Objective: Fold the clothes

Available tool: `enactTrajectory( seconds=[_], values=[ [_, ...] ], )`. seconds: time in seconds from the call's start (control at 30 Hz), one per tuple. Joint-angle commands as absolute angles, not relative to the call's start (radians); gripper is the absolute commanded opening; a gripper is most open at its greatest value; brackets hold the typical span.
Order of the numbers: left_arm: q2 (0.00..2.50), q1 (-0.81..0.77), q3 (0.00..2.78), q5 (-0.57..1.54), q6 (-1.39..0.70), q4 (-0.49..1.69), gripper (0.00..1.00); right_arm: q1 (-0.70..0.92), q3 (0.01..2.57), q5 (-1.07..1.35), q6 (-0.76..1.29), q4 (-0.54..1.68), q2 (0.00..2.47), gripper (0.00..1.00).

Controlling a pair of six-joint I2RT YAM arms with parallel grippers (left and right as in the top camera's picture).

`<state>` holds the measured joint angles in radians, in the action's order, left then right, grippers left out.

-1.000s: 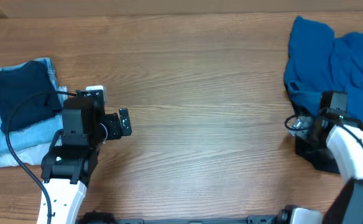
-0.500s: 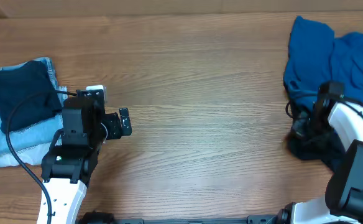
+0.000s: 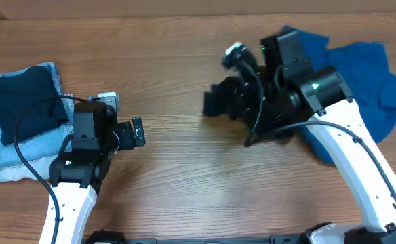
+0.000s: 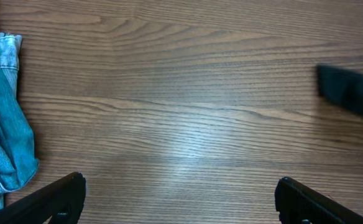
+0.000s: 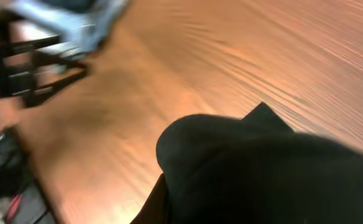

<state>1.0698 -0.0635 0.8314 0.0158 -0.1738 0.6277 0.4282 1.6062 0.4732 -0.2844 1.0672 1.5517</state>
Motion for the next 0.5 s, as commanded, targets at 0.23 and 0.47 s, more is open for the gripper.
enactTrajectory(
  seconds=[0.23,0.47],
  values=[
    [1.073,-0.058,0.854,0.027,-0.173,0.620,1.00,0.458,1.617,0.410,-0.331,1.002,1.549,0.74],
    [1.073,-0.058,0.854,0.027,-0.173,0.620,1.00,0.379,1.528,-0.051,-0.175,1.129,1.587,0.91]
  ],
)
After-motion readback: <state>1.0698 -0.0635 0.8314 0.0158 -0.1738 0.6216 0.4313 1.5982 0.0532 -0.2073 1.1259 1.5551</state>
